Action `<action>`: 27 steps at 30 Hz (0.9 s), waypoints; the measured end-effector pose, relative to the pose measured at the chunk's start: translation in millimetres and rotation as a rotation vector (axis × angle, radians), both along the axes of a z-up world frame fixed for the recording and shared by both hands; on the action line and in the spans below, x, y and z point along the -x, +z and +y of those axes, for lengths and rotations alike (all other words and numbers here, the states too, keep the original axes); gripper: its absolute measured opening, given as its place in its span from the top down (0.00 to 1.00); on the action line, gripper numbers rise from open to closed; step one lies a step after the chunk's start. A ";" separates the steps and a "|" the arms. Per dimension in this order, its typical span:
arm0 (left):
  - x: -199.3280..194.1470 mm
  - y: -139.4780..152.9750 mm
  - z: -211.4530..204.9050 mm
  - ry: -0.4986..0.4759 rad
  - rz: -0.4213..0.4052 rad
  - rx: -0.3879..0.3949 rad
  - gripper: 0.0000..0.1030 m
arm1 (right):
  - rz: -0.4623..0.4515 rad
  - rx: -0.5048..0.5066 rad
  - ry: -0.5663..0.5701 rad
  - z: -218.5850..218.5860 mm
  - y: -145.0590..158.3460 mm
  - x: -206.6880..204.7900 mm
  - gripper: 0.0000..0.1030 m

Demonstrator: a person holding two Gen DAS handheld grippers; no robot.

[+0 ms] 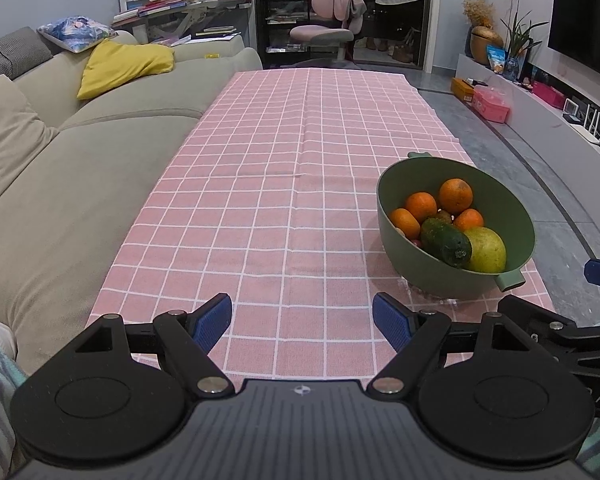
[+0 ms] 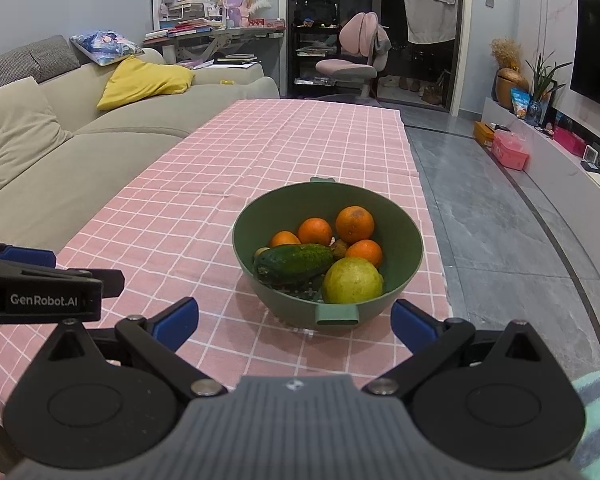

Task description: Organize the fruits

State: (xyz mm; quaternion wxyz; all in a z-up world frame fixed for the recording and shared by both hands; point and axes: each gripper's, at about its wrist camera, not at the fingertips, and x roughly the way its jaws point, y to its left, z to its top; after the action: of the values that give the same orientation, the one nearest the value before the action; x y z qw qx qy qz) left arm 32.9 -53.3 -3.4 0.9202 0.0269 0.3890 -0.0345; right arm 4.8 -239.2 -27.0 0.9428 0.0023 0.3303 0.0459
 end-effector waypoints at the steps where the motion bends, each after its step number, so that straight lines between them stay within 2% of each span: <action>1: 0.0 0.2 0.1 0.001 0.000 0.000 0.09 | 0.000 0.001 0.000 0.2 0.0 0.2 0.04; 27: 1.3 2.7 1.5 0.002 -0.009 0.004 0.09 | -0.008 0.003 -0.004 1.1 0.9 1.8 0.04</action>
State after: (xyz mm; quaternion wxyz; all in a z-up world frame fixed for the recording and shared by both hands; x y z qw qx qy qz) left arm 31.6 -51.8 -0.6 0.9221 0.0250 0.3847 -0.0342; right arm 2.9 -238.1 -26.1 0.9442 0.0013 0.3265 0.0437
